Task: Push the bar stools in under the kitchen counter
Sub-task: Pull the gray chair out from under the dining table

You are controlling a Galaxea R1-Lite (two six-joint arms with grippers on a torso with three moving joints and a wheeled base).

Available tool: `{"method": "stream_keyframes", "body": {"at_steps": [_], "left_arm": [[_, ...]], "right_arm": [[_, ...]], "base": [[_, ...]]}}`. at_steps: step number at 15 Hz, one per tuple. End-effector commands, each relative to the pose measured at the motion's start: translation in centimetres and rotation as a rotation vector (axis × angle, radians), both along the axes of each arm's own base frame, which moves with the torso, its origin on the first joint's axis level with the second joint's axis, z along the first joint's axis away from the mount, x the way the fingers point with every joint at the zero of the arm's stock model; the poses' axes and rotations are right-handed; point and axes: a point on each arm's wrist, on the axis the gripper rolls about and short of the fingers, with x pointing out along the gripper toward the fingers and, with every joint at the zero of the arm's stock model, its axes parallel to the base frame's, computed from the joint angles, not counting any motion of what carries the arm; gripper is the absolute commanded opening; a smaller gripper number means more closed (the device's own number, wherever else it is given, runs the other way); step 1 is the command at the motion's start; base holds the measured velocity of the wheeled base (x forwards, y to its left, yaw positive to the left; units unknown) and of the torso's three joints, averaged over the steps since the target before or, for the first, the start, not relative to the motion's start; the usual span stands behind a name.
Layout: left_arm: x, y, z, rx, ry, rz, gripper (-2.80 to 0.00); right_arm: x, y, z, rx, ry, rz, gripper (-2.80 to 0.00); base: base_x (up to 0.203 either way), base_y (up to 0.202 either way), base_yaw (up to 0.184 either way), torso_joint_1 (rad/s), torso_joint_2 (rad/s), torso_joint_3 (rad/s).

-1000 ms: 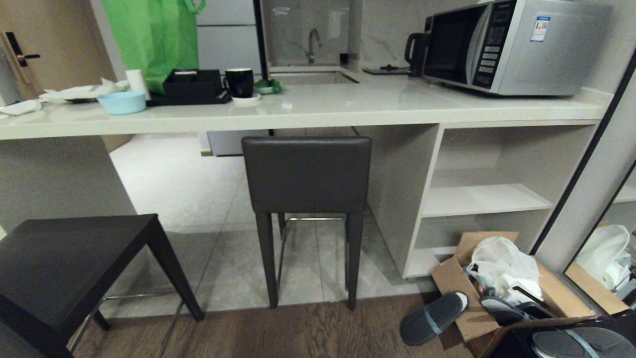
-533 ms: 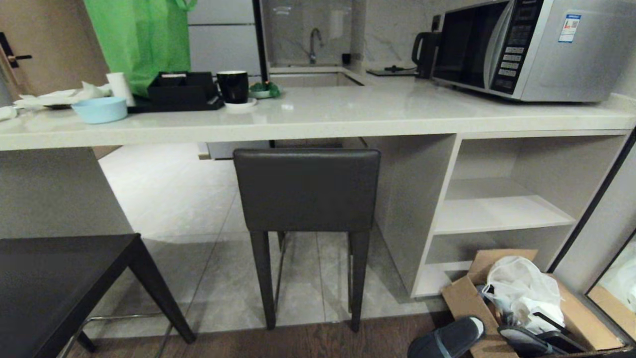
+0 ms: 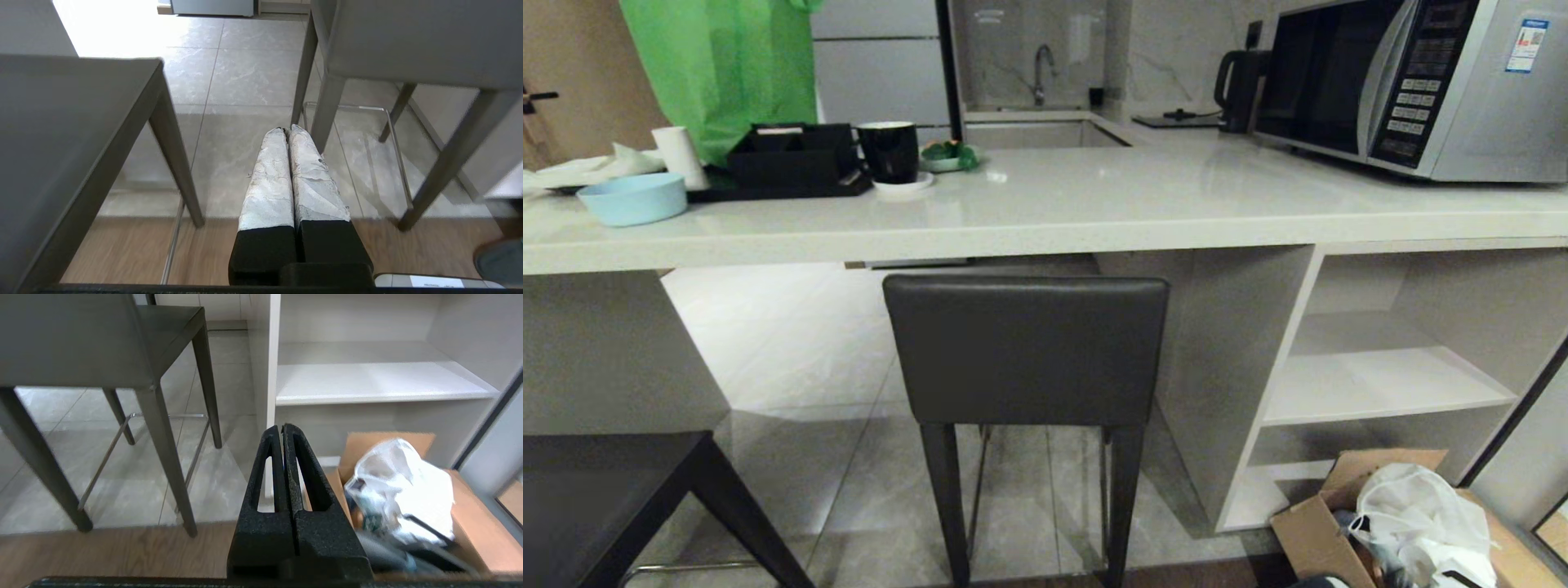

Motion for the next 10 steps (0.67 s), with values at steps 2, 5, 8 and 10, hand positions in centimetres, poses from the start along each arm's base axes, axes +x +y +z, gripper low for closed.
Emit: {"method": "stream_keyframes", "body": {"at_steps": [2,5,8,10], "left_arm": [[0.00,0.00,0.01,-0.001,0.001,0.001,-2.80],[0.00,0.00,0.01,-0.001,0.001,0.000,-2.80],[0.00,0.00,0.01,-0.001,0.001,0.001,-2.80],[0.00,0.00,0.01,-0.001,0.001,0.001,-2.80]], "right_arm": [[0.01,0.00,0.00,0.000,0.001,0.001,-2.80],[0.01,0.00,0.00,0.000,0.001,0.001,-2.80],[0.01,0.00,0.00,0.000,0.001,0.001,-2.80],[0.01,0.00,0.00,0.000,0.001,0.001,-2.80]], "base": [[0.193,0.000,0.002,0.004,0.00,0.000],[0.196,0.000,0.001,0.001,0.00,0.003],[0.192,0.000,0.002,0.000,0.00,0.004],[0.135,0.000,0.002,0.006,0.00,-0.001]]}}
